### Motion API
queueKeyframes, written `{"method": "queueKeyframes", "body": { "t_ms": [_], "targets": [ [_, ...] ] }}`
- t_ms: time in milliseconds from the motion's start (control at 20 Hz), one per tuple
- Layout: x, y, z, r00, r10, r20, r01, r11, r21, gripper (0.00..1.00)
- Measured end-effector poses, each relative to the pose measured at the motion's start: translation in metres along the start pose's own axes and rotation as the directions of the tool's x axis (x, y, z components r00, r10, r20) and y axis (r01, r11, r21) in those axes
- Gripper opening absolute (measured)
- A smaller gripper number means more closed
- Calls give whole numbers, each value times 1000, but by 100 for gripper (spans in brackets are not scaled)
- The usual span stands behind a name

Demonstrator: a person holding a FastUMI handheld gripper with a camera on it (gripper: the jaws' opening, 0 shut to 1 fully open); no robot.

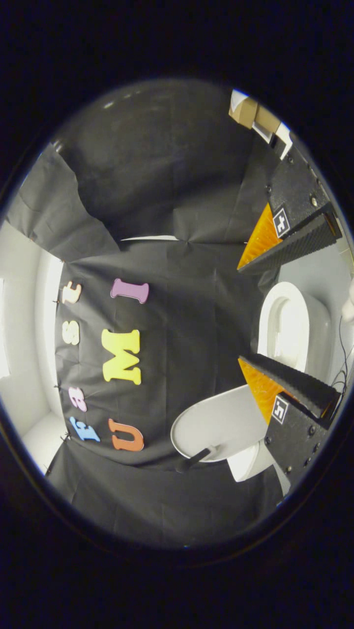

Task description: Open the toilet lid.

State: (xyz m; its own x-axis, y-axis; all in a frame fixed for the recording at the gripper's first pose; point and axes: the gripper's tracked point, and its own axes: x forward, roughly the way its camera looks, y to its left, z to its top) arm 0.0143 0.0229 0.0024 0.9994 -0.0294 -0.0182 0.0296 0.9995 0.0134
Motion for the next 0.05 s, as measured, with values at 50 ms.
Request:
{"method": "queueKeyframes", "body": {
  "t_ms": [50],
  "targets": [
    [-1, 1, -2, 1000, 5, 0, -5, 1000, 2, 100]
  ]
}}
